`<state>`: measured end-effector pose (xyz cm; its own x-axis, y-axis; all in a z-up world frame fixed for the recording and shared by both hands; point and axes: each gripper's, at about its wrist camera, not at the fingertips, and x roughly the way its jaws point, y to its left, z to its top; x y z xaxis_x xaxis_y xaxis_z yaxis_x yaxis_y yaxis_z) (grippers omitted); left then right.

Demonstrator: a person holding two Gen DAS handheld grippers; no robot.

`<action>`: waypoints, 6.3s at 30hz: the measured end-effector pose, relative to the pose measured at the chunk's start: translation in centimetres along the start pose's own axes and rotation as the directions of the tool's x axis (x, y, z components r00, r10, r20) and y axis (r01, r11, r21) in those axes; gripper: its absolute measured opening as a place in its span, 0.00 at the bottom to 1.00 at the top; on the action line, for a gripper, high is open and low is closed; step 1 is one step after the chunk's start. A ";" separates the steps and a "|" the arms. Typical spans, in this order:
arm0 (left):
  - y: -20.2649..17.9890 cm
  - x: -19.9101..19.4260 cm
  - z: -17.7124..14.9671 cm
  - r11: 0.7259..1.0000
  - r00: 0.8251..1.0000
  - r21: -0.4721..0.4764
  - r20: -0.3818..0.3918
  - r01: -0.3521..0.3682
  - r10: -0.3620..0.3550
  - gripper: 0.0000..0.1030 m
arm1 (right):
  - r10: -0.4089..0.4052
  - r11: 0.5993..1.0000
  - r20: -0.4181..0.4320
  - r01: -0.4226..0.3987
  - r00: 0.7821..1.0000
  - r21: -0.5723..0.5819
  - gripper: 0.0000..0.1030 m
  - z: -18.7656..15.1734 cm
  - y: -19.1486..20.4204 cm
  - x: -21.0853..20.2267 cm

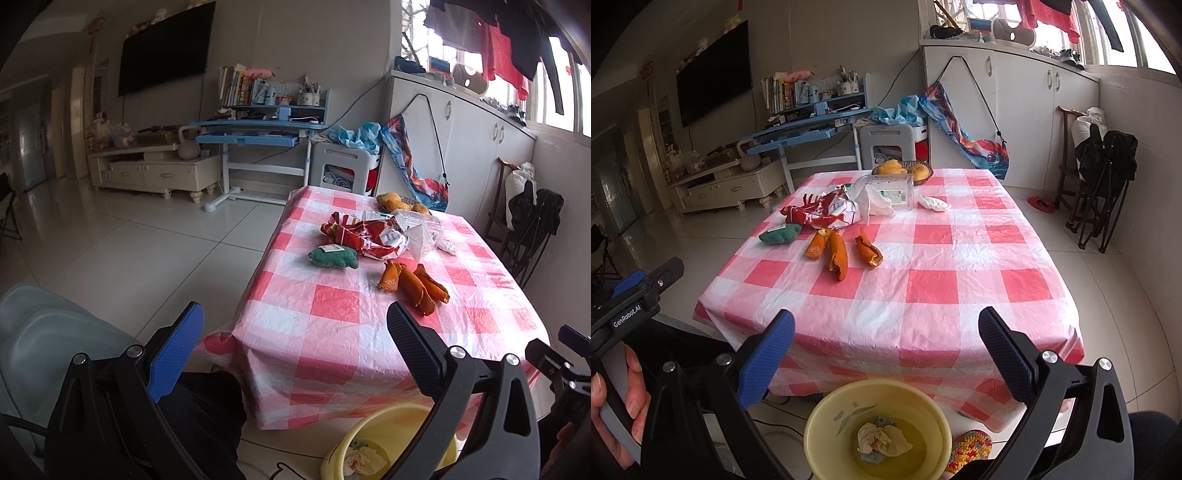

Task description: Collect trash

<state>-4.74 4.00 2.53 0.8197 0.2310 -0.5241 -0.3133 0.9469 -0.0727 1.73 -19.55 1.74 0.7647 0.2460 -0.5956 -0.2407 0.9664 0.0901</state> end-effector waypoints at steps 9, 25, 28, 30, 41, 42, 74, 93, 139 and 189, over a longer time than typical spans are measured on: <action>0.4 1.0 0.2 0.999 0.999 -0.044 -0.035 0.016 -0.018 0.93 | 0.075 0.988 -0.093 -0.087 0.993 -0.129 0.89 4.4 0.4 5.2; -1.0 6.5 4.5 0.999 0.993 -0.008 -0.110 0.043 -0.044 0.93 | 0.030 0.974 -0.318 -0.099 0.947 -0.205 0.49 6.5 0.5 16.5; -2.1 9.1 5.7 0.998 0.991 0.036 -0.129 0.050 -0.045 0.93 | 0.047 0.973 -0.329 -0.118 0.943 -0.199 0.48 6.4 0.5 17.1; -3.3 11.8 6.4 0.993 0.986 0.105 -0.163 0.045 -0.028 0.93 | 0.048 0.970 -0.342 -0.125 0.939 -0.207 0.47 6.2 0.8 17.5; -5.5 22.7 6.8 0.983 0.934 0.176 -0.356 0.059 0.008 0.86 | 0.105 0.974 -0.347 -0.167 0.932 -0.153 0.19 6.7 0.5 17.9; -5.6 23.1 6.5 0.982 0.926 0.167 -0.377 0.083 -0.014 0.66 | 0.114 0.975 -0.348 -0.173 0.931 -0.142 0.18 6.7 0.4 17.8; -5.2 8.8 1.0 0.926 0.876 0.071 -0.358 0.371 -0.323 0.29 | 0.242 0.964 -0.315 -0.265 0.918 -0.033 0.17 0.8 1.1 5.2; -11.4 3.5 -7.8 0.774 0.773 0.355 -0.579 0.524 -0.257 0.53 | 0.094 0.983 0.034 -0.098 0.995 0.152 0.79 0.5 -3.1 -1.0; -3.2 4.8 -1.2 0.989 0.964 0.081 -0.246 0.127 -0.104 0.88 | 0.014 0.998 -0.038 -0.011 0.999 0.061 0.88 -0.8 -1.4 0.8; -2.9 5.0 -1.0 0.992 0.966 0.056 -0.239 0.111 -0.095 0.88 | 0.011 0.999 -0.049 -0.008 0.999 0.054 0.90 -1.3 -1.4 0.9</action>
<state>-0.23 2.13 -0.75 0.7070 0.0799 -0.7026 -0.1927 0.9778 -0.0828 2.04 -20.80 0.06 0.7318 0.2523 -0.6331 -0.2141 0.9670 0.1378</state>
